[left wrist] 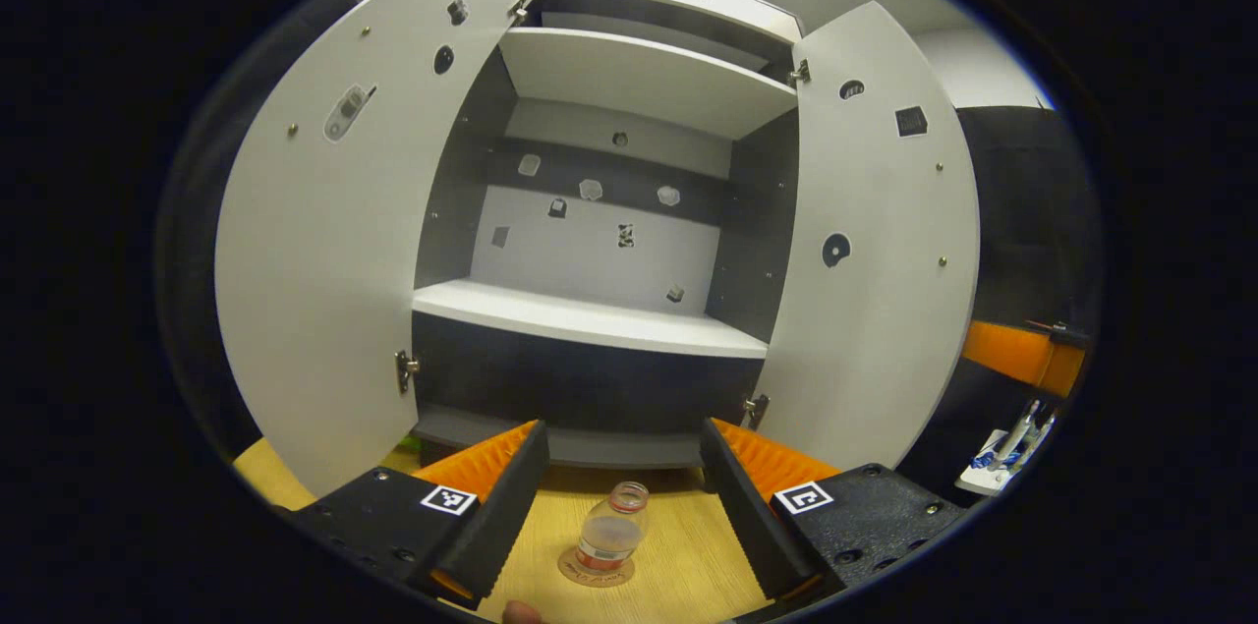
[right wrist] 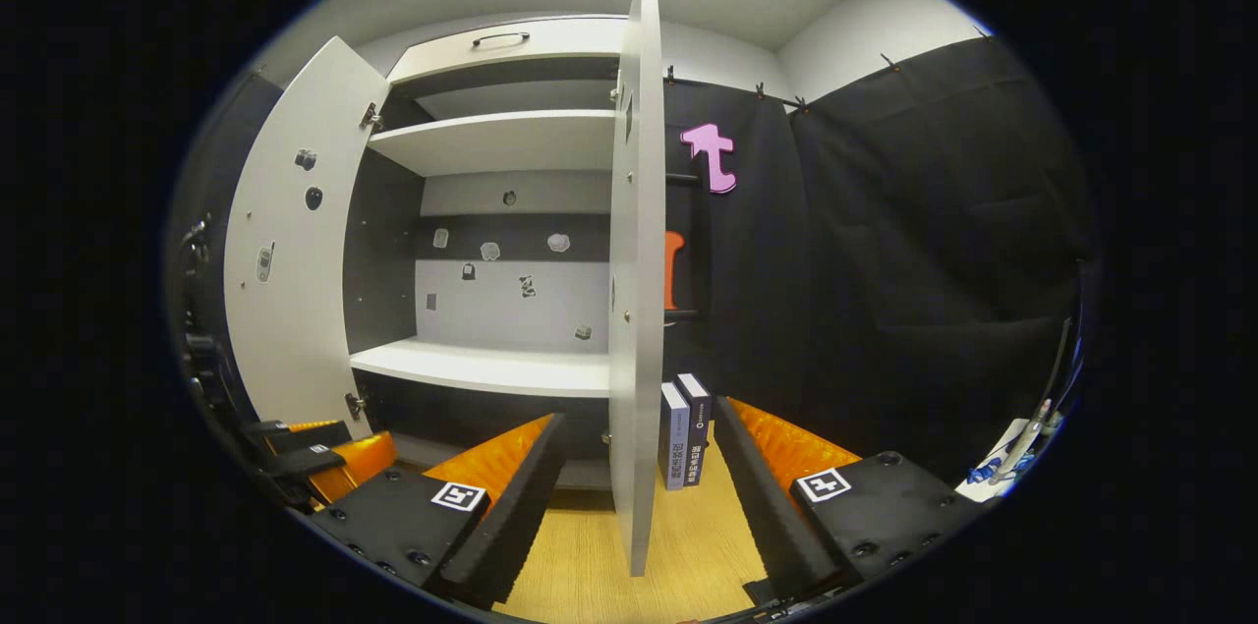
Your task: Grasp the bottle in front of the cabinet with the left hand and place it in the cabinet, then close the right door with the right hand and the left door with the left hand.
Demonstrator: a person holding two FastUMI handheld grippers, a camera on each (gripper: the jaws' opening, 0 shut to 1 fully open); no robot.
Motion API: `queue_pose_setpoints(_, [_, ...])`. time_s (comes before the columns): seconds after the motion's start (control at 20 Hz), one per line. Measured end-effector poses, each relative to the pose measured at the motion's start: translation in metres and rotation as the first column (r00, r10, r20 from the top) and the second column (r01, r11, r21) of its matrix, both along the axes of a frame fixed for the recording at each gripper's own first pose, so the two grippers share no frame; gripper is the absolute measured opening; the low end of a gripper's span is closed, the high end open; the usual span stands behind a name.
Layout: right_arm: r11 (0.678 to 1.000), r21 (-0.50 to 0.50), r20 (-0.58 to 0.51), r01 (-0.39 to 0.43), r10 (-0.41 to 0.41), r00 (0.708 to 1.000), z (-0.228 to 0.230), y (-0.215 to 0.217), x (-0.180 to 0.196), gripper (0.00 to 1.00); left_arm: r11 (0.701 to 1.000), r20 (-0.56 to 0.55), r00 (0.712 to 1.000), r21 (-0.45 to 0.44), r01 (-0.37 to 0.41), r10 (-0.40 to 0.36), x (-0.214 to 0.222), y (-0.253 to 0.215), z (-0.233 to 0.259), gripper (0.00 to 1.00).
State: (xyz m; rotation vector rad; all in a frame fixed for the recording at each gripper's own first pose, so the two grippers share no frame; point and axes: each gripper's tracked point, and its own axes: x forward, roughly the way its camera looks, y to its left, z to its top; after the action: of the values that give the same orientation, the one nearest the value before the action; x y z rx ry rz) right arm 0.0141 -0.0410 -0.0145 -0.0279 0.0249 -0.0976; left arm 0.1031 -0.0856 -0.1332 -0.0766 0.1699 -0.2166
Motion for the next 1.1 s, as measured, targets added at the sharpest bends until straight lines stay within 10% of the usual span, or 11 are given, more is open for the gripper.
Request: queue_pose_setpoints(1.1, [0.994, -0.050, -0.060, 0.096, -0.099, 0.993, -0.022, -0.032, -0.023, 0.99, 0.989, -0.328, 0.944, 0.126, 0.077, -0.031, 0.032, -0.013, -0.221, 0.95])
